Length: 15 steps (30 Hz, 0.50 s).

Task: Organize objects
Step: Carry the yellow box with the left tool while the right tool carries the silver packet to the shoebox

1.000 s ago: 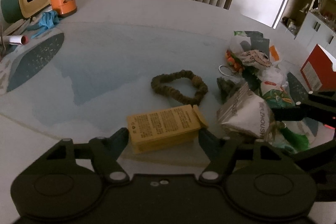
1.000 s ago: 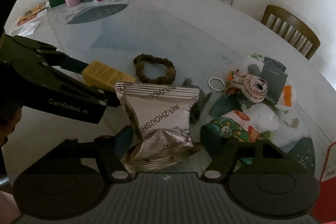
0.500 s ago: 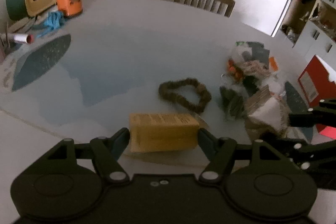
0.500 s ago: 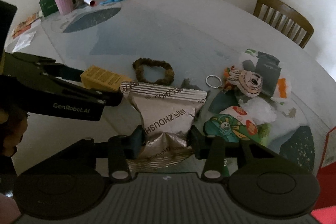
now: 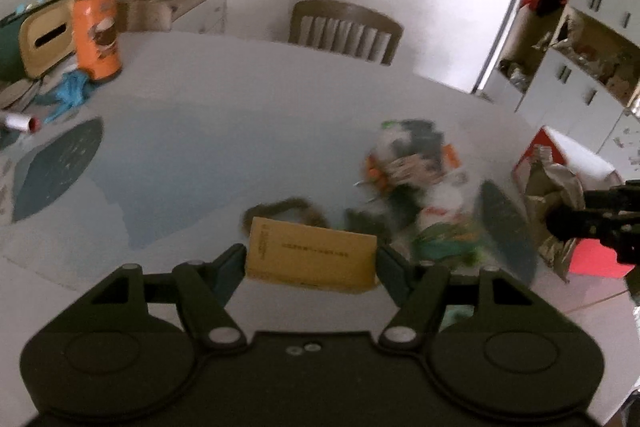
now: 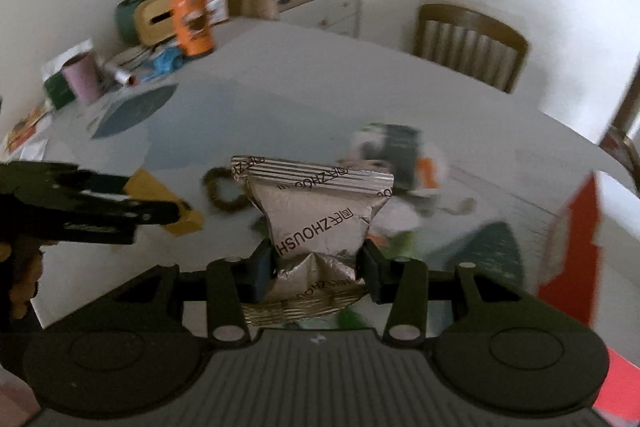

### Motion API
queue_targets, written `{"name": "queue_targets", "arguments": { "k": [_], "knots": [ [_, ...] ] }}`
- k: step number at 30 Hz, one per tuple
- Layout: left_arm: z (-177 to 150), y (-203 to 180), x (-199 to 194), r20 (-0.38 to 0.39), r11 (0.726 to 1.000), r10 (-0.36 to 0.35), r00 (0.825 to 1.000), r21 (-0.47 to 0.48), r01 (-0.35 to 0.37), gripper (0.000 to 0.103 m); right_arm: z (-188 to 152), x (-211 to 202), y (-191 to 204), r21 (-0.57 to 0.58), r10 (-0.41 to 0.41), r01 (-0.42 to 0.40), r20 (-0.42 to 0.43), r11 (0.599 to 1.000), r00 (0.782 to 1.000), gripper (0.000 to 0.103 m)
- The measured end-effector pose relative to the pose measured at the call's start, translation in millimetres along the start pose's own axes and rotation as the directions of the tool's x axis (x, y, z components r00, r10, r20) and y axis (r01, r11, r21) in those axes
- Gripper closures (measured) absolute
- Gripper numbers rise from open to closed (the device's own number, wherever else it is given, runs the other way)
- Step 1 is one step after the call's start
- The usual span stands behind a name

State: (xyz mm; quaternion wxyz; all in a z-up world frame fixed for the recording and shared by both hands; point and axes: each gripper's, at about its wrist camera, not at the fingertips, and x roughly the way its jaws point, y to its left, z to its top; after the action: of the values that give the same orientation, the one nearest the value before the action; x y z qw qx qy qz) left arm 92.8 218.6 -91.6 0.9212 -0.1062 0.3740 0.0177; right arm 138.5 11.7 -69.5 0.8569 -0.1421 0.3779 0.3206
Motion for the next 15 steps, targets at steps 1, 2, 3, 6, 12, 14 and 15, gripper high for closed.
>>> {"name": "queue_targets", "arguments": {
  "k": [1,2,3,6,12,14,15],
  "knots": [
    [3.3,-5.8,-2.0,0.005,1.000,-0.012,1.000,0.004,0.011,0.034,0.5,-6.8,-8.7,0.015,-0.010,0.010,0.006,1.000,1.000,0.058],
    [7.0,-13.5,-3.7,0.010,1.000,-0.022,1.000,0.010,0.022,0.034,0.6,-14.1,-18.1,0.030,-0.024,0.024,0.012,0.999,1.000,0.058],
    [11.1,-21.8,-4.7,0.014,0.999,-0.033,0.999,0.019,0.032,0.033,0.4,-20.6,-27.8,0.046,-0.037,0.036,0.015,0.998,0.999,0.058],
    [24.0,-50.0,-6.0,0.016,0.997,-0.070,0.997,0.035,0.070,0.033,-0.3,-41.5,-61.5,0.102,-0.062,0.059,0.030,0.993,0.998,0.058],
    [43.9,-119.5,-1.0,0.023,0.986,-0.139,0.990,0.099,0.136,0.033,-11.6,-78.7,-125.4,0.172,-0.116,0.105,0.052,0.979,0.992,0.058],
    [46.4,-141.7,3.4,0.021,0.981,-0.158,0.987,0.121,0.154,0.033,-16.7,-88.9,-146.0,0.190,-0.133,0.120,0.057,0.974,0.989,0.058],
    [47.7,-155.7,6.6,0.022,0.978,-0.162,0.987,0.140,0.157,0.033,-19.9,-93.6,-158.2,0.200,-0.142,0.128,0.059,0.971,0.988,0.058]
  ]
}}
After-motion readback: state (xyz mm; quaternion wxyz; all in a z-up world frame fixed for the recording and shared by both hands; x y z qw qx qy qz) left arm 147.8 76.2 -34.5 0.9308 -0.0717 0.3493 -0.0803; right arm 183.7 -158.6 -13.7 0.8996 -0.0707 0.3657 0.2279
